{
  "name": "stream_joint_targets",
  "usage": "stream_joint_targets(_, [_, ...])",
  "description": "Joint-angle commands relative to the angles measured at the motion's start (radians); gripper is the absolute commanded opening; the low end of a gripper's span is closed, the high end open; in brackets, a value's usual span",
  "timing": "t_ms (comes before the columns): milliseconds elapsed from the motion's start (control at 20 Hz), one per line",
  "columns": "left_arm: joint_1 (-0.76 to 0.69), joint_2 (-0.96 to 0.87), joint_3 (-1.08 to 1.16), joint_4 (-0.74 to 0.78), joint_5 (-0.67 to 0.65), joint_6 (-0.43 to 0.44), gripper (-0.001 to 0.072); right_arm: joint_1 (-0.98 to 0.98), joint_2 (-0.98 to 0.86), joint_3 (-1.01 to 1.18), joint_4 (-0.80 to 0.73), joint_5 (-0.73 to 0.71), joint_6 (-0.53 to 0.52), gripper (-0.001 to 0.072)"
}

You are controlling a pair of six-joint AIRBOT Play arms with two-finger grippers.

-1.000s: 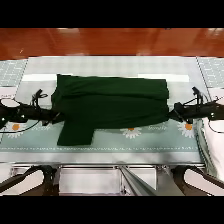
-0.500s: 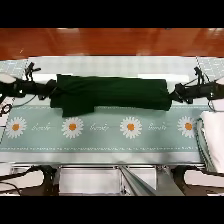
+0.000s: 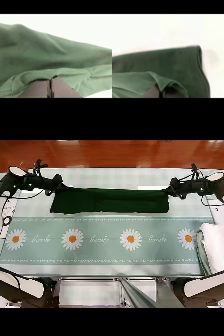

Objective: Fold the shirts.

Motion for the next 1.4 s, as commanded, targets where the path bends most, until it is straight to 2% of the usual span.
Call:
stream_joint_targets(0, [-0.002, -0.053, 0.045, -0.001, -0.038, -0.004, 0.0120, 0.016, -0.050, 0.034, 0.029, -0.035, 0.002, 0.0203])
stream_joint_targets(50, [-0.002, -0.053, 0.046, 0.000, -0.066, -0.003, 0.0404, 0.018, -0.051, 0.034, 0.030, -0.040, 0.002, 0.0413])
stream_joint_targets(100, [0.005, -0.050, 0.053, 0.004, -0.103, 0.001, 0.0504, 0.016, -0.047, 0.038, 0.029, -0.030, 0.001, 0.0412])
stream_joint_targets(200, [0.042, -0.045, 0.100, 0.033, -0.217, -0.010, 0.0503, -0.025, -0.023, 0.058, 0.025, 0.036, 0.001, 0.0412])
stream_joint_targets(300, [0.106, -0.010, 0.127, 0.126, -0.327, -0.083, 0.0503, -0.108, 0.029, 0.067, 0.025, 0.135, 0.001, 0.0412])
stream_joint_targets(400, [0.160, 0.079, 0.095, 0.209, -0.344, -0.090, 0.0503, -0.203, 0.095, 0.050, -0.020, 0.220, 0.001, 0.0412])
stream_joint_targets(450, [0.178, 0.143, 0.054, 0.223, -0.309, -0.066, 0.0503, -0.240, 0.138, 0.011, -0.073, 0.225, 0.003, 0.0412])
stream_joint_targets(550, [0.190, 0.306, -0.097, 0.221, -0.158, -0.028, 0.0503, -0.284, 0.219, -0.144, -0.118, 0.156, 0.006, 0.0412])
stream_joint_targets(650, [0.160, 0.476, -0.299, 0.209, -0.007, -0.026, 0.0503, -0.287, 0.243, -0.306, -0.063, 0.062, -0.003, 0.0412])
stream_joint_targets(700, [0.134, 0.554, -0.398, 0.191, 0.021, -0.025, 0.0503, -0.278, 0.233, -0.359, -0.033, 0.023, -0.006, 0.0412])
stream_joint_targets(850, [0.051, 0.723, -0.594, 0.187, 0.043, -0.026, 0.0504, -0.230, 0.171, -0.381, 0.028, -0.017, 0.008, 0.0412])
stream_joint_targets(950, [0.016, 0.771, -0.641, 0.187, 0.053, -0.027, 0.0503, -0.198, 0.124, -0.361, 0.094, -0.018, -0.007, 0.0412])
stream_joint_targets(1350, [-0.097, 0.773, -0.645, 0.158, 0.076, -0.037, 0.0503, -0.064, -0.042, -0.192, 0.253, -0.018, -0.013, 0.0413])
